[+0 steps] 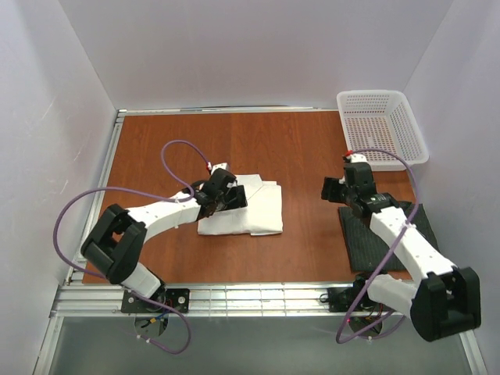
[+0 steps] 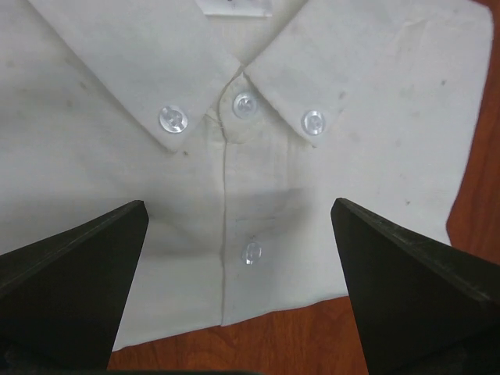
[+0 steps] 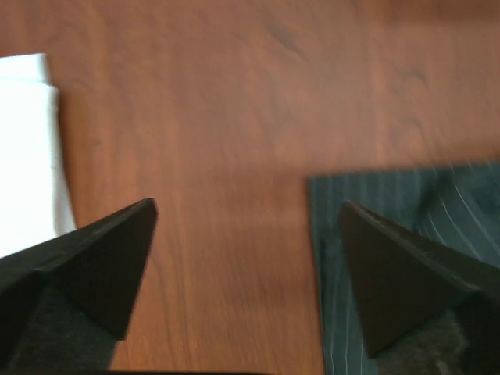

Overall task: Fold and stack the long sleeve shirts
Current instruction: Neatly place the folded shirt to the corner

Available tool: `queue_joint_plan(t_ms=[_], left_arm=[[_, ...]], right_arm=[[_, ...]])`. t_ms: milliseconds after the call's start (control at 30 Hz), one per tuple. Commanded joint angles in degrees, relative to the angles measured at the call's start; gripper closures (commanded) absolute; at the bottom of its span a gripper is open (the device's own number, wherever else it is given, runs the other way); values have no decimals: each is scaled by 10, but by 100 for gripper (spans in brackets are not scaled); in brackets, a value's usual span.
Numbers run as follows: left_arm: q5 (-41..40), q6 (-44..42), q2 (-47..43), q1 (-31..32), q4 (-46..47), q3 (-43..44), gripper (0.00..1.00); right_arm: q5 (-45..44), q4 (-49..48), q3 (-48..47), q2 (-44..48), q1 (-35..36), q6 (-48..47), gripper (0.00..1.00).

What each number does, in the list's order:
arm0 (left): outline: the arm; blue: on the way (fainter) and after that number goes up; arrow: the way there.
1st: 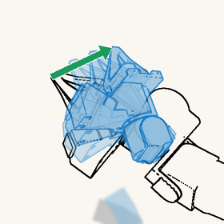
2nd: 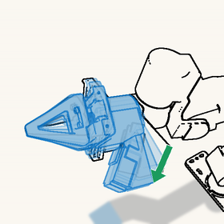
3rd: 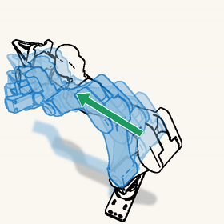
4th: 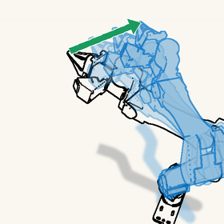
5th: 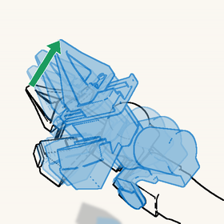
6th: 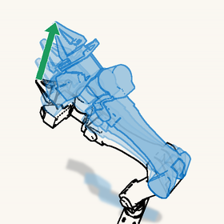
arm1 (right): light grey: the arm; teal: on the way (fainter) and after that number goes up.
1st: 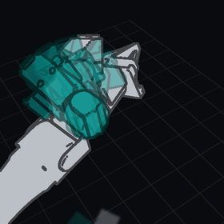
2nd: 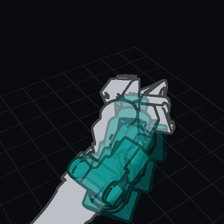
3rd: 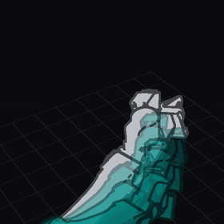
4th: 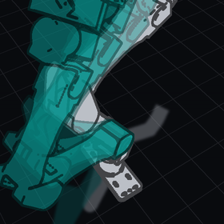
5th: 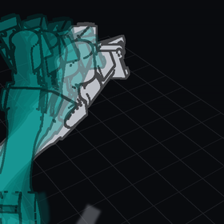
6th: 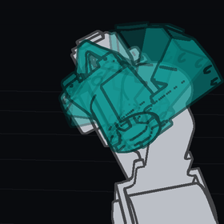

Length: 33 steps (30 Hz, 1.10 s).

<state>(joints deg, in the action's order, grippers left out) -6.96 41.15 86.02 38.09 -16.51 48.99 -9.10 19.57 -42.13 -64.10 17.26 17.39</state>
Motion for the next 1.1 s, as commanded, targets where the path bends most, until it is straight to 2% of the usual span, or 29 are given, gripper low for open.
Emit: queue_joint_plan(t_ms=[0, 133, 200, 400, 500, 667, 733, 967, 1067], left_arm=[[-27, -14, 34, 16, -48, 37, 9], [-24, -8, 81, 18, -49, 56, 9], [-30, -5, 105, 18, -49, 61, 9], [-57, -2, 146, 16, -67, 64, 9], [-67, -3, 144, -2, -80, 56, 10], [-60, -33, 135, -82, -89, 46, 10], [-60, -44, 133, -112, -96, 51, 9], [-52, -68, 110, -152, -111, 58, 9], [-39, -67, 106, -165, -111, 48, 9]], right_arm=[[-86, 144, 27, 56, -22, 23, 4], [-36, 149, 77, 88, -57, 36, 1], [14, 147, 83, 79, -87, 37, 1], [81, 104, 110, 27, -131, 51, 1], [135, 57, 140, -3, -132, 69, 2], [199, -17, 173, -71, -130, 87, 4], [212, -49, 177, -93, -109, 98, 4], [208, -137, 117, -177, 93, 221, 4], [208, -160, 66, -226, 154, 259, 5]])
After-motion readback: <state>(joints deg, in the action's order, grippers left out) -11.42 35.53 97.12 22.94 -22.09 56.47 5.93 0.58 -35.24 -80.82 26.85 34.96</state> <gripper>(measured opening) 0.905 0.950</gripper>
